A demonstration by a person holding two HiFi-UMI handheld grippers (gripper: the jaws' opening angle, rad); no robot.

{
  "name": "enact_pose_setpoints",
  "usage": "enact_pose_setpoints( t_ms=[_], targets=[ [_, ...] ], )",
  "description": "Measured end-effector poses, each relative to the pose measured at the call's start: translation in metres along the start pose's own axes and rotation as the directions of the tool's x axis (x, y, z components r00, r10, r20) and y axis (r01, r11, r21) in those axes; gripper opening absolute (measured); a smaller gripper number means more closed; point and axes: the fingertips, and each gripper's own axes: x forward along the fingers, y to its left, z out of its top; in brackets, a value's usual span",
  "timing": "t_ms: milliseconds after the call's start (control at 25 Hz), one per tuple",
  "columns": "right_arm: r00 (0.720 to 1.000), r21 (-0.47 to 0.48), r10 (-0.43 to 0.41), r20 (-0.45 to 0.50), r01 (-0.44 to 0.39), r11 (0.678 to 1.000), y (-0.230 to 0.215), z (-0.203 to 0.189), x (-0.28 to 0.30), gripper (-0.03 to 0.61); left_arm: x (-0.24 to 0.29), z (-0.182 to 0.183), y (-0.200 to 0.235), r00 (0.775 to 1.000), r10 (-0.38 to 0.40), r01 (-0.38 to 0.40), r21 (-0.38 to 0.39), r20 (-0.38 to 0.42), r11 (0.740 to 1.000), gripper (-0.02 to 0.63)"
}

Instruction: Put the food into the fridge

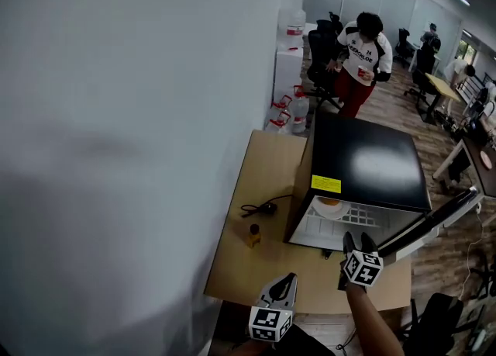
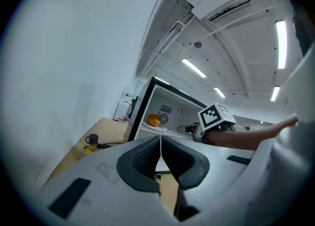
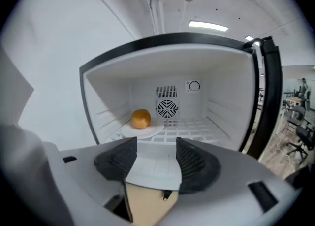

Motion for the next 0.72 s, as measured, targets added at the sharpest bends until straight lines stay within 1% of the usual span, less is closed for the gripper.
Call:
enact_pose_setpoints(
  t_ms=[80, 160, 240, 320, 400, 560, 680, 720],
  targets=[
    [1.000, 0.036, 0.017, -0.021, -0.016, 0.999, -0.006, -0.009, -0.031, 0.302, -0.001, -0.003, -0.010, 1.000, -0.025, 0.025, -0.030, 0.007, 0.999, 0.021],
    [0.999, 0.066, 0.044, -0.012, -0.043, 0.997, -0.005, -0.010, -0.061, 0.302, -0.004, 0.001, -0.018, 0.999, -0.039, 0.039, -0.036, 0.024, 0.999, 0.021],
    [0.997, 0.057, 0.071, 0.016, -0.071, 0.996, -0.003, -0.008, -0.088, 0.299, -0.008, 0.005, -0.028, 0.998, -0.055, 0.056, -0.023, 0.028, 0.998, 0.021],
    [0.996, 0.032, 0.082, 0.040, -0.083, 0.996, -0.004, -0.011, -0.114, 0.267, -0.011, 0.004, -0.043, 0.997, -0.081, 0.081, -0.012, 0.021, 0.997, 0.021],
    [0.994, 0.019, 0.096, 0.060, -0.097, 0.995, -0.006, -0.016, -0.137, 0.256, -0.014, 0.003, -0.059, 0.995, -0.102, 0.102, -0.003, 0.016, 0.995, 0.020],
    [0.983, 0.008, 0.151, 0.107, -0.153, 0.988, -0.008, -0.022, -0.180, 0.205, -0.019, 0.001, -0.093, 0.993, -0.115, 0.115, 0.024, 0.022, 0.993, 0.020],
    [0.972, -0.016, 0.185, 0.145, -0.185, 0.983, -0.018, -0.026, -0.216, 0.126, -0.023, -0.001, -0.126, 0.992, -0.120, 0.118, 0.058, 0.029, 0.991, 0.021],
    [0.968, -0.023, 0.197, 0.156, -0.195, 0.980, -0.024, -0.028, -0.227, 0.087, -0.023, -0.003, -0.137, 0.992, -0.119, 0.117, 0.070, 0.031, 0.991, 0.020]
  ],
)
